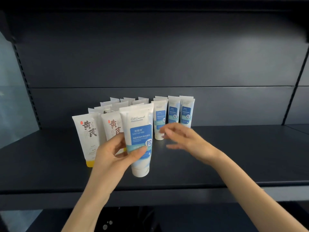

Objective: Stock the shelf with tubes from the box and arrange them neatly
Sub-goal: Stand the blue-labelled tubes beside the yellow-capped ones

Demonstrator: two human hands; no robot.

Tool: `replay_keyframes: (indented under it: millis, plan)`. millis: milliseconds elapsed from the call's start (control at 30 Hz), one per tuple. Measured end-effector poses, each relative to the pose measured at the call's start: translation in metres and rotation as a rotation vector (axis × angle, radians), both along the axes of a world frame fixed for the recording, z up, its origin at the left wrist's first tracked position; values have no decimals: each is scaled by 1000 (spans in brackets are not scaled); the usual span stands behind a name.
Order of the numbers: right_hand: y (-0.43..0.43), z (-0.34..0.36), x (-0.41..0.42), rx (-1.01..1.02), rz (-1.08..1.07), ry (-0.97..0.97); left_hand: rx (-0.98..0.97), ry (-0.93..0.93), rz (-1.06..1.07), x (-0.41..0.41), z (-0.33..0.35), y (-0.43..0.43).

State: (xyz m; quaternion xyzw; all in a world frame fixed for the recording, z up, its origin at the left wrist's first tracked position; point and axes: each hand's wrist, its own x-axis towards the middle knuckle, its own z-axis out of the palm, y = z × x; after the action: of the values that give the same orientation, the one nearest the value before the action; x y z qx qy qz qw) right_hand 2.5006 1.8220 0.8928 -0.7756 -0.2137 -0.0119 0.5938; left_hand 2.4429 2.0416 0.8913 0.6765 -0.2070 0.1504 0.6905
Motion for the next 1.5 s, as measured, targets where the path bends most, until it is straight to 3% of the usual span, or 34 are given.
replay_keyframes:
  millis: [67,133,433,667,833,967,1067,1233,1500]
  plan:
    - [1,-5,-28,-83,168,14,17,-8,-11,2,1,-10]
    - [7,-11,-46,-128,199,-13,41,-2,-31,3,1,-18]
    - [17,-28,-64,46,-10,-227,122,-55,-82,1,-7,-41]
    - [18,-31,-62,98,-14,-267,174,-93,-54,2,-8,-42]
    - [15,-25,-51,81,-39,-270,440,-160,38,4,-12,-26]
    - [3,-16,-30,110,-156,-220,1014,-261,314,3,-29,-2]
    - [-7,-8,-8,148,-248,-181,1227,-295,391,-2,-40,12]
    - [-19,-1,45,58,-407,-137,1325,-233,452,-10,-44,28]
    - [-23,-23,109,-111,-611,-26,1272,-101,438,-17,-46,40]
